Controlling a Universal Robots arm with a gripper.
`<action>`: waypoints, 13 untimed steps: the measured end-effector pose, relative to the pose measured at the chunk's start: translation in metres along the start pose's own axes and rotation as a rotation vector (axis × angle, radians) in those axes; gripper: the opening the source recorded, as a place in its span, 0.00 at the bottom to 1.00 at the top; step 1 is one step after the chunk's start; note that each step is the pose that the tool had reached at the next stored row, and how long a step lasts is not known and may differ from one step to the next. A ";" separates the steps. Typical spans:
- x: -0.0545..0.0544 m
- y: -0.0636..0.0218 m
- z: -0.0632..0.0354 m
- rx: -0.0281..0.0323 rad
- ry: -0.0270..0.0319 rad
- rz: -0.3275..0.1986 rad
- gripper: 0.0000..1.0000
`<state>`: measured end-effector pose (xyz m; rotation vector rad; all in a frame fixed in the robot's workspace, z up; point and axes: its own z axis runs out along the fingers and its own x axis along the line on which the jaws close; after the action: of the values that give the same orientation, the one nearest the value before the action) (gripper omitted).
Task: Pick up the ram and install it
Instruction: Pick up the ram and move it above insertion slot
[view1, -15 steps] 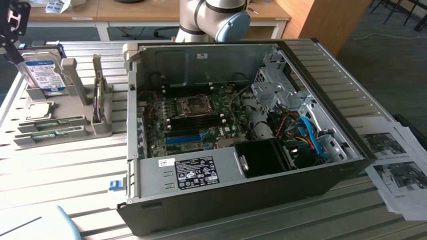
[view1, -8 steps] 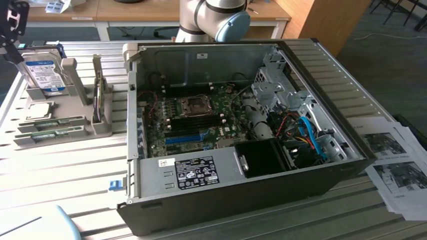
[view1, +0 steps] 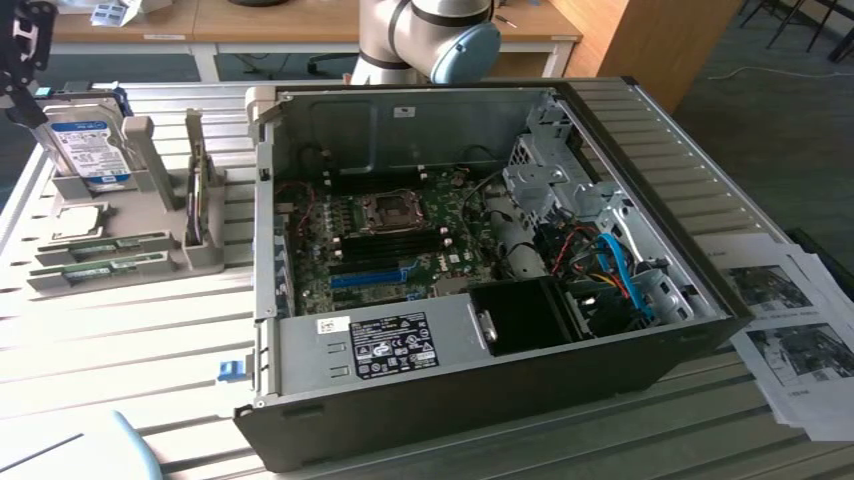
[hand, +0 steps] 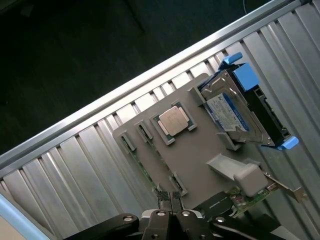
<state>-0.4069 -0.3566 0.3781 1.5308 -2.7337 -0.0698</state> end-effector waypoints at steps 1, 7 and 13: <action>0.000 0.0000 0.0000 0.0000 0.0003 -0.008 0.09; 0.000 0.0000 0.0000 -0.0008 0.0023 -0.055 0.09; 0.000 0.0000 0.0000 -0.0015 0.0042 -0.099 0.09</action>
<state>-0.4069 -0.3566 0.3781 1.6631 -2.6528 -0.0691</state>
